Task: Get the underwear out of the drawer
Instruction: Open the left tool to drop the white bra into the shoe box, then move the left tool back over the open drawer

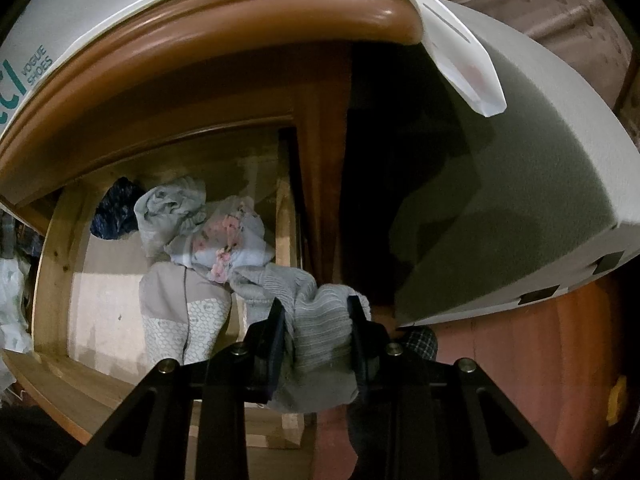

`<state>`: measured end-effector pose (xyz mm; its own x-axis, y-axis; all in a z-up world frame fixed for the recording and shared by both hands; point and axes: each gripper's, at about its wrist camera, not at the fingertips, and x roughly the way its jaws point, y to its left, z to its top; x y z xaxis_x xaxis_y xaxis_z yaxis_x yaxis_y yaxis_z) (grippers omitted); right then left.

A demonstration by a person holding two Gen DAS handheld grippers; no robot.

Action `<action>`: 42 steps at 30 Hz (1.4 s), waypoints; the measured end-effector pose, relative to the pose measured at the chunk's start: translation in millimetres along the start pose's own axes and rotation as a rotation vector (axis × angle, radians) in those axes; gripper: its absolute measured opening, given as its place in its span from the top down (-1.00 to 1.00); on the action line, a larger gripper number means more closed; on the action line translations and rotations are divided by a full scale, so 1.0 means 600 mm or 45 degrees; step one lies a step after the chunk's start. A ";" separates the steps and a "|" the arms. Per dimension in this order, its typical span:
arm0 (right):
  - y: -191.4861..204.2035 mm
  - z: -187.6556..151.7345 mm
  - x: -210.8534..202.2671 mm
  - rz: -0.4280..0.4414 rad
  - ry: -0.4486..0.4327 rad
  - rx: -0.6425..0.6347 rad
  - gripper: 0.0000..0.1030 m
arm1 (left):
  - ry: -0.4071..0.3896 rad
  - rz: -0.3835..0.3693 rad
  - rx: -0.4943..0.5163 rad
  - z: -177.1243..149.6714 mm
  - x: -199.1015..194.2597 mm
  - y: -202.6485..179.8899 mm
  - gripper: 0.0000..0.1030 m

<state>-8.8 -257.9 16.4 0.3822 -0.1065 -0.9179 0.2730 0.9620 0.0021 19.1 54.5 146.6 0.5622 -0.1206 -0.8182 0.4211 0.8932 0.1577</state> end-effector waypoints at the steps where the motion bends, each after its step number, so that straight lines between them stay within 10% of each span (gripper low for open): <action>1: 0.001 0.000 0.000 -0.003 0.000 -0.004 0.45 | 0.018 0.000 -0.024 -0.011 0.010 0.003 -0.63; 8: 0.007 -0.002 0.001 -0.024 -0.006 -0.028 0.45 | 0.164 0.042 -0.148 -0.083 0.097 0.023 -0.63; 42: 0.017 -0.004 -0.010 -0.040 -0.034 -0.090 0.45 | 0.264 0.069 -0.302 -0.140 0.213 0.061 -0.66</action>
<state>-10.3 -247.1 20.8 0.3985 -0.1425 -0.9061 0.2225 0.9734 -0.0552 46.5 108.2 1.5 0.4115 -0.0011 -0.9114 0.2034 0.9749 0.0906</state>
